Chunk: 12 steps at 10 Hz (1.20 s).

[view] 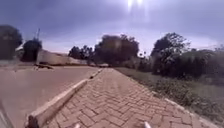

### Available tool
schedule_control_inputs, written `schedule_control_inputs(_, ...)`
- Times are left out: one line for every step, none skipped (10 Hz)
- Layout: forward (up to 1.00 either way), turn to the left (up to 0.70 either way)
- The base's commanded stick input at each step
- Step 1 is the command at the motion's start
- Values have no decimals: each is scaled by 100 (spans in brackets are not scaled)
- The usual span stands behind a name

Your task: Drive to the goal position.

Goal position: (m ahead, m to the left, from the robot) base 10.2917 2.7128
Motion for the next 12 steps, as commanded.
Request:
schedule_control_inputs(70, 0)
schedule_control_inputs(70, 0)
schedule_control_inputs(70, 0)
schedule_control_inputs(70, 0)
schedule_control_inputs(70, 0)
schedule_control_inputs(70, 0)
schedule_control_inputs(70, -19)
schedule_control_inputs(70, -30)
schedule_control_inputs(70, -35)
schedule_control_inputs(70, -35)
schedule_control_inputs(70, 0)
schedule_control_inputs(70, 0)
